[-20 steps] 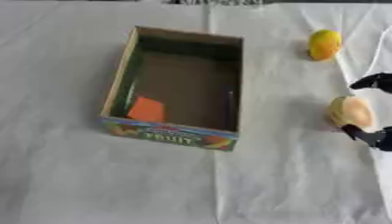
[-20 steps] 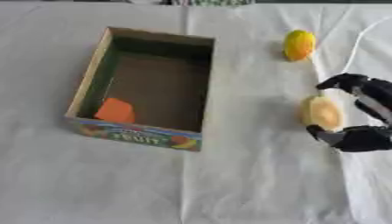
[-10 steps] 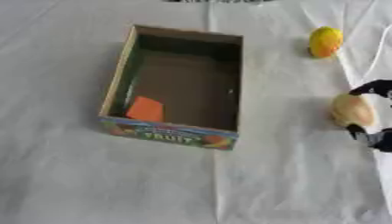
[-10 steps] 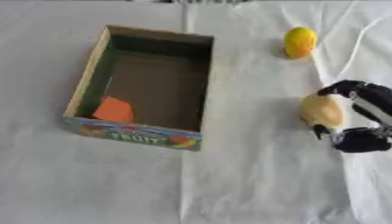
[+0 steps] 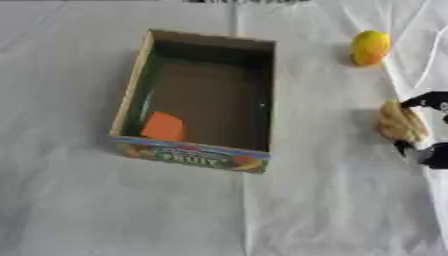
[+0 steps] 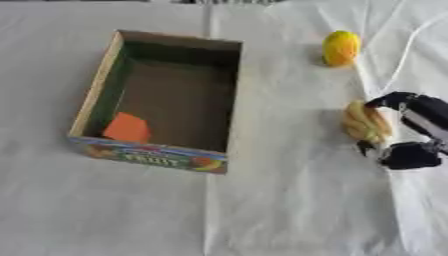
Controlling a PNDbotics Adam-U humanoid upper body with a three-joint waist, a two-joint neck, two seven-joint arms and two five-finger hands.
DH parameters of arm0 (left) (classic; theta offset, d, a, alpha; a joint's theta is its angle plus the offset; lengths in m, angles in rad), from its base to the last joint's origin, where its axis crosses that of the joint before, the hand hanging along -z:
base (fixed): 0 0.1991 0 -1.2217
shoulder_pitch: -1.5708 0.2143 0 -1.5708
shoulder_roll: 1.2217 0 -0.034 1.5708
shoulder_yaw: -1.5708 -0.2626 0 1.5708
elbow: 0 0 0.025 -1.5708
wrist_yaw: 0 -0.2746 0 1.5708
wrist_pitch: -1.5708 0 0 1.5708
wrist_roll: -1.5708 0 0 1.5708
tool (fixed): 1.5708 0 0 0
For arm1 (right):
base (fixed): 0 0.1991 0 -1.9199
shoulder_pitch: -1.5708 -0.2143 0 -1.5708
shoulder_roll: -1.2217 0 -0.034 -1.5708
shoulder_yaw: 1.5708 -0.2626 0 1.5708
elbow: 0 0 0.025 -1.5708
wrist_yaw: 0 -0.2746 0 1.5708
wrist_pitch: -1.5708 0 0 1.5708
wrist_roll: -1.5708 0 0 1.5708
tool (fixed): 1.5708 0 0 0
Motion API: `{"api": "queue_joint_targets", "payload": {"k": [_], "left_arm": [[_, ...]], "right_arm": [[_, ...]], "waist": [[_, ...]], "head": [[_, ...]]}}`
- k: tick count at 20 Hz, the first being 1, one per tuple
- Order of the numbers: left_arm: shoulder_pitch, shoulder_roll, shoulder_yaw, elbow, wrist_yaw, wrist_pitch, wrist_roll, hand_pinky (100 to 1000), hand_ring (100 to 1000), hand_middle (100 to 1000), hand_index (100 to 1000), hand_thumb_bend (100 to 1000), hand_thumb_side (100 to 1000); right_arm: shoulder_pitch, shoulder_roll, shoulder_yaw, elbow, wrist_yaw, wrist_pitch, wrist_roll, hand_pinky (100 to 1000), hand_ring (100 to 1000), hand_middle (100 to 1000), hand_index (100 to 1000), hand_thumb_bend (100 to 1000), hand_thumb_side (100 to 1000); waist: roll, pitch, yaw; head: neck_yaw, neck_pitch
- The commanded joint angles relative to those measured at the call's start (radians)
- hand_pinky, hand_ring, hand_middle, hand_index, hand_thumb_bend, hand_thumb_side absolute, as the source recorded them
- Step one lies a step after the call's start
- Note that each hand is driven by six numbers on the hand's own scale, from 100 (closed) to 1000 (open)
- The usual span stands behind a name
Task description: Pick up objects on the table and place them in the box.
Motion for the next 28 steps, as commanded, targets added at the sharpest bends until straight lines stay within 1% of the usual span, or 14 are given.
{"api": "queue_joint_targets", "payload": {"k": [1,2,5,7,8,10,11,14,17,19,21,24,26,28], "left_arm": [[-0.010,0.010,0.001,-0.019,0.008,0.003,-0.001,744,775,760,856,180,601],[-0.010,0.009,0.001,-0.019,0.008,0.003,0.000,744,775,760,856,179,601],[-0.009,0.007,0.002,-0.019,0.010,0.004,0.002,744,774,760,856,176,604],[-0.009,0.006,0.003,-0.019,0.011,0.005,0.003,744,774,759,856,175,605],[-0.008,0.006,0.003,-0.019,0.011,0.005,0.003,743,774,759,855,174,606],[-0.008,0.005,0.002,-0.019,0.012,0.007,0.002,744,774,759,855,172,608],[-0.008,0.006,0.001,-0.019,0.012,0.008,0.002,744,774,759,855,172,608],[-0.008,0.006,0.001,-0.019,0.012,0.009,0.001,744,773,759,855,172,608],[-0.007,0.007,0.001,-0.019,0.013,0.009,0.001,744,773,759,855,172,608],[-0.007,0.009,0.002,-0.019,0.012,0.009,0.001,744,773,758,855,173,604],[-0.006,0.010,0.001,-0.019,0.012,0.009,0.001,744,772,758,855,172,604],[-0.006,0.011,-0.002,-0.019,0.014,0.010,-0.003,744,772,758,855,172,604],[-0.008,0.013,-0.006,-0.019,0.016,0.010,-0.008,745,772,758,855,174,601],[-0.010,0.013,-0.010,-0.019,0.018,0.010,-0.013,745,772,758,855,177,598]], "right_arm": [[-0.009,-0.014,0.006,0.023,0.020,-0.008,0.014,909,911,843,888,291,320],[-0.011,-0.011,0.009,0.027,0.020,-0.010,0.015,903,893,823,884,270,332],[-0.020,-0.003,0.011,0.029,-0.009,-0.008,-0.004,876,835,763,854,100,293],[-0.023,0.002,0.008,0.025,-0.042,0.002,-0.048,856,807,716,812,100,241],[-0.024,0.003,0.006,0.023,-0.056,0.009,-0.073,845,790,685,770,100,214],[-0.027,0.006,0.003,0.018,-0.085,0.025,-0.130,831,764,638,718,100,126],[-0.029,0.008,0.000,0.016,-0.100,0.034,-0.160,822,751,618,689,100,101],[-0.032,0.010,-0.006,0.007,-0.144,0.052,-0.246,796,698,555,611,100,100],[-0.038,0.010,-0.018,-0.018,-0.141,0.041,-0.328,792,681,545,596,100,100],[-0.053,0.010,-0.031,-0.071,-0.130,0.026,-0.360,799,663,536,584,100,100],[-0.080,0.004,-0.042,-0.121,-0.110,0.004,-0.367,816,653,537,585,100,100],[-0.169,-0.010,-0.030,-0.137,-0.098,-0.094,-0.340,830,652,537,586,100,100],[-0.261,-0.016,0.007,-0.138,-0.116,-0.151,-0.279,837,650,537,585,100,100],[-0.374,0.001,0.060,-0.139,-0.139,-0.181,-0.201,836,647,538,585,100,100]], "waist": [[0.000,-0.011,0.003],[0.000,-0.010,0.003],[0.000,-0.009,0.004],[0.000,-0.009,0.004],[-0.001,-0.009,0.004],[-0.001,-0.010,0.004],[-0.002,-0.010,0.004],[-0.005,-0.013,0.003],[-0.007,-0.016,0.003],[-0.007,-0.019,0.004],[-0.008,-0.022,0.006],[-0.010,-0.028,0.011],[-0.013,-0.035,0.017],[-0.017,-0.043,0.024]], "head": [[-0.006,-0.010],[-0.006,-0.010],[-0.008,-0.009],[-0.007,-0.008],[-0.006,-0.008],[-0.005,-0.007],[-0.004,-0.007],[-0.003,-0.007],[-0.002,-0.007],[0.001,-0.005],[0.002,-0.004],[-0.003,0.000],[-0.012,0.005],[-0.020,0.008]]}}
